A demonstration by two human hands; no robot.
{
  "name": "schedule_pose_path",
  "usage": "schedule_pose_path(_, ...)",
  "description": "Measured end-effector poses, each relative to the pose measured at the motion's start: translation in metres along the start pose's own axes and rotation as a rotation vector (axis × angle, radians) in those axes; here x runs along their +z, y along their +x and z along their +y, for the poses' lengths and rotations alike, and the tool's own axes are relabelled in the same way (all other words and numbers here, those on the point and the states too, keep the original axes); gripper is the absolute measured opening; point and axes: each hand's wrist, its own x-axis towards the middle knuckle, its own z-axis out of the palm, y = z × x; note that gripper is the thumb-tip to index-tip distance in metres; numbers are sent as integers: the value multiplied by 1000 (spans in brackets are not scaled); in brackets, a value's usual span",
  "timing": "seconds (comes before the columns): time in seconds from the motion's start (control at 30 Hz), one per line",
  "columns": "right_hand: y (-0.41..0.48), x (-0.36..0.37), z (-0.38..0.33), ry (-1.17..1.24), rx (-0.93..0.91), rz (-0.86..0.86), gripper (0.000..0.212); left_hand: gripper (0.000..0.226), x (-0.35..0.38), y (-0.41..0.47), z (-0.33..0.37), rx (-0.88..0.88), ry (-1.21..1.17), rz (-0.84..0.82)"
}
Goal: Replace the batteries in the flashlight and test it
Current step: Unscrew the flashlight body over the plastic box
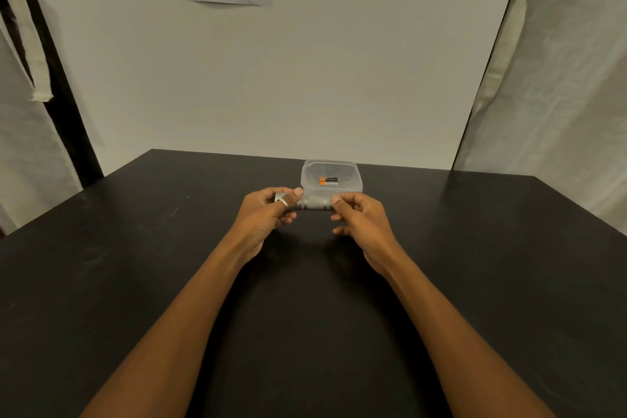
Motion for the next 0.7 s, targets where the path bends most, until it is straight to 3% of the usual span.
schedule_pose_path(0.37,2,3,2,-25,57,38,26,33,1,-1,1,-1,-4,7)
schedule_pose_path(0.5,1,-1,1,11,13,3,12,34,1,-2,2,-1,0,1)
schedule_pose_path(0.7,0,0,0,18,18,-11,17,31,1,-3,2,0,-14,-1)
